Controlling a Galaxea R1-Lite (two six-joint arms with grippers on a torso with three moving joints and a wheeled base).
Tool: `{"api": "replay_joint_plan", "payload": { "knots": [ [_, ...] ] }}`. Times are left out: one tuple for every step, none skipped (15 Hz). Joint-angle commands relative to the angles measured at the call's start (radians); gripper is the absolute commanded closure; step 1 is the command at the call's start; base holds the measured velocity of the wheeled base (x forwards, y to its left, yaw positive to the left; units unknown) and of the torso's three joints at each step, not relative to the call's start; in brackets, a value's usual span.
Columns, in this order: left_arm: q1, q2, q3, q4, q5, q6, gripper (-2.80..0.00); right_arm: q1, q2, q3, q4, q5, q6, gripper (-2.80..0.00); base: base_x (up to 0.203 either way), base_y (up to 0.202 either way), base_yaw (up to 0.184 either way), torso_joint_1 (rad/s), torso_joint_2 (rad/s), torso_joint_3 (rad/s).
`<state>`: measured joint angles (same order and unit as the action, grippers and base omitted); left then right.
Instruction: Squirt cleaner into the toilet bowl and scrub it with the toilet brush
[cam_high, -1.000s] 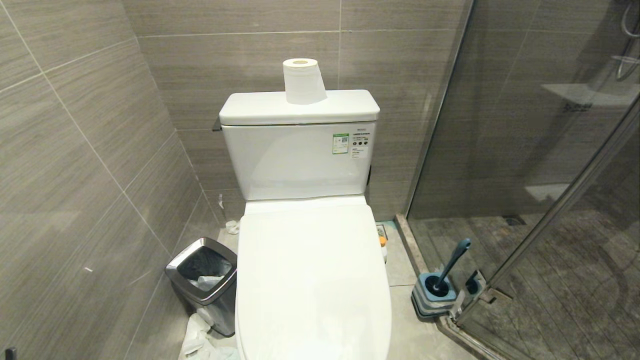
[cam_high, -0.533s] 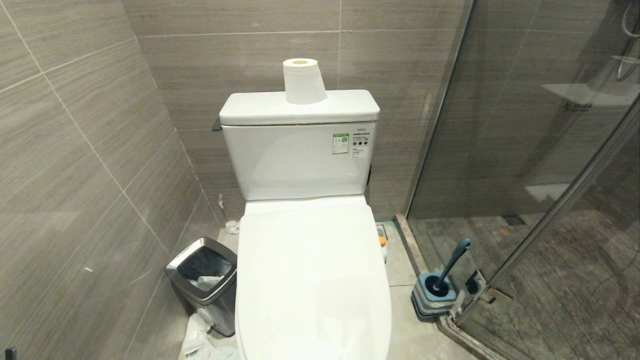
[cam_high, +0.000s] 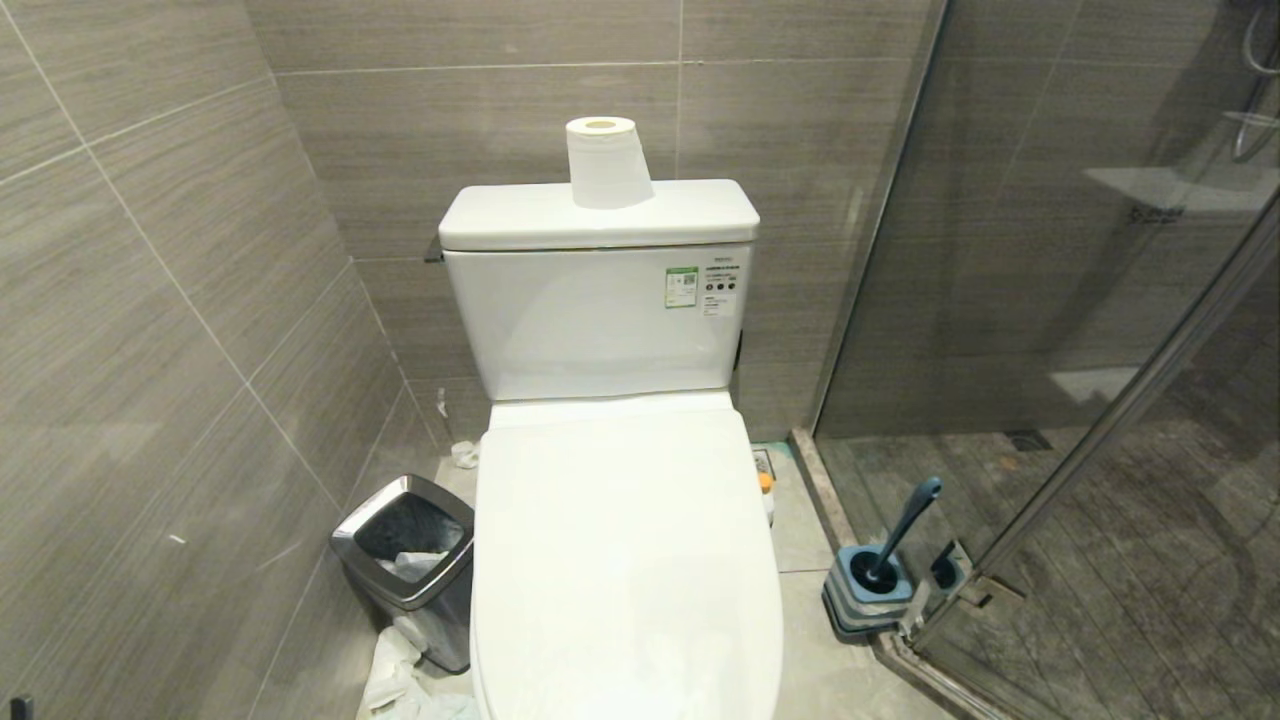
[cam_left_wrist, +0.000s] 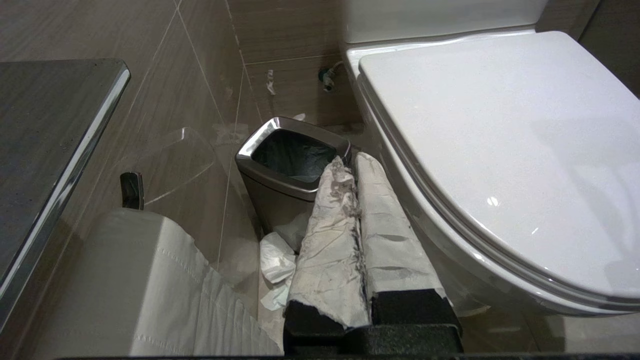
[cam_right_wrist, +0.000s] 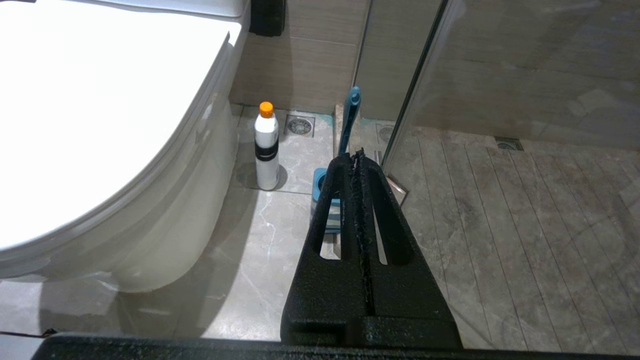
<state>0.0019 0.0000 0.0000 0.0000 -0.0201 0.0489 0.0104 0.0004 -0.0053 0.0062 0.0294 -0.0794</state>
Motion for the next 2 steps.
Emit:
{"api": "replay_joint_plan", "payload": {
  "knots": [
    [0.001, 0.000, 0.000, 0.000, 0.000, 0.000, 0.00, 0.000, 0.001, 0.002, 0.000, 0.001, 0.000, 0.00, 0.000, 0.000, 0.000, 0.000, 0.00, 0.000],
    [0.000, 0.002, 0.000, 0.000, 0.000, 0.000, 0.00, 0.000, 0.001, 0.002, 0.000, 0.000, 0.000, 0.00, 0.000, 0.000, 0.000, 0.000, 0.00, 0.000]
  ]
}}
